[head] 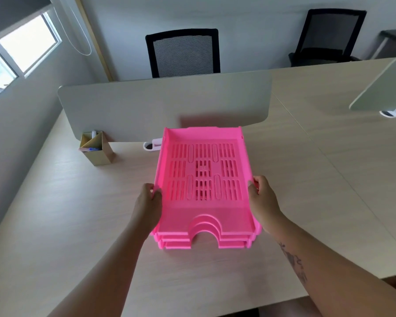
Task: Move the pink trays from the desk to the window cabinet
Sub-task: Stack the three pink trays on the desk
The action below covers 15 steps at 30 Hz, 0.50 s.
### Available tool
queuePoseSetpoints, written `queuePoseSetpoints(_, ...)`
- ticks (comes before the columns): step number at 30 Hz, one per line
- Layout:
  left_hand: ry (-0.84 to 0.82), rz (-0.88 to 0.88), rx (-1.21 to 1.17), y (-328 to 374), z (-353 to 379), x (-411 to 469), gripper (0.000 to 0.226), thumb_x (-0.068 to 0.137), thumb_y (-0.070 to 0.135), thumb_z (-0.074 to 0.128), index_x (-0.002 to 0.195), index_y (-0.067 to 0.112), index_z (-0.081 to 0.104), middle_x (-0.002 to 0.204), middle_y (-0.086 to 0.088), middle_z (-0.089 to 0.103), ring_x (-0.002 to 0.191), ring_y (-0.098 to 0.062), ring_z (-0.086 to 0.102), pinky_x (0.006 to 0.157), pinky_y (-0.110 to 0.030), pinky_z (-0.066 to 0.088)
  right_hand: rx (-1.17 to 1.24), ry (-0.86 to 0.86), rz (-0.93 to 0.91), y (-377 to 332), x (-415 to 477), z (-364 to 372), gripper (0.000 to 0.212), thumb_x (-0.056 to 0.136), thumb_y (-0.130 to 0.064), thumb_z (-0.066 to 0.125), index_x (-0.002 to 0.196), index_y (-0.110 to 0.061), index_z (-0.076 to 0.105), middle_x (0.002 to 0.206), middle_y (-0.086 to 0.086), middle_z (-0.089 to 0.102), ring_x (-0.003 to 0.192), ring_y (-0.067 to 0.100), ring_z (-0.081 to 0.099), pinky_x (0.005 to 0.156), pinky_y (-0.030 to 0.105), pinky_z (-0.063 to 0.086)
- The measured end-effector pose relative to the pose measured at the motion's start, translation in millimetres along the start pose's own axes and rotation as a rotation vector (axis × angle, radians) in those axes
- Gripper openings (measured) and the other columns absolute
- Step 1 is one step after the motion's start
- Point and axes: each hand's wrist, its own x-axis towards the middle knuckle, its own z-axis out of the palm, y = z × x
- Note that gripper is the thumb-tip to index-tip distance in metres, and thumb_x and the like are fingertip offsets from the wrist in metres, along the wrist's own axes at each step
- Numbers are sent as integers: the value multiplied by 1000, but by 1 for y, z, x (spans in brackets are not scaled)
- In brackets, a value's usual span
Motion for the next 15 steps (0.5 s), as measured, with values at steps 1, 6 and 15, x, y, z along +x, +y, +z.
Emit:
queuePoseSetpoints(1,-40,-7,-37,-1,-2,1,29,104,27,34,118,8,52,105,-15,66,83,-26,64,65,-40,55,7,5,6,1,0,1,22,103,-26,34,110,-12,50,72,5,52,57,18,44,49,30,34)
queuePoseSetpoints(6,-332,-21,-329,-8,-14,-2,37,104,29,36,128,11,57,112,-17,70,101,-37,67,86,-57,55,47,-10,37,3,-1,0,29,103,-29,34,113,-11,55,77,9,56,63,20,49,53,29,39)
queuePoseSetpoints(15,-317,1,-454,-35,-6,-13,44,95,27,56,138,17,48,117,-13,70,98,-29,71,75,-40,61,168,18,94,5,-19,1,31,100,-33,43,102,-9,62,83,25,58,71,23,54,63,40,49)
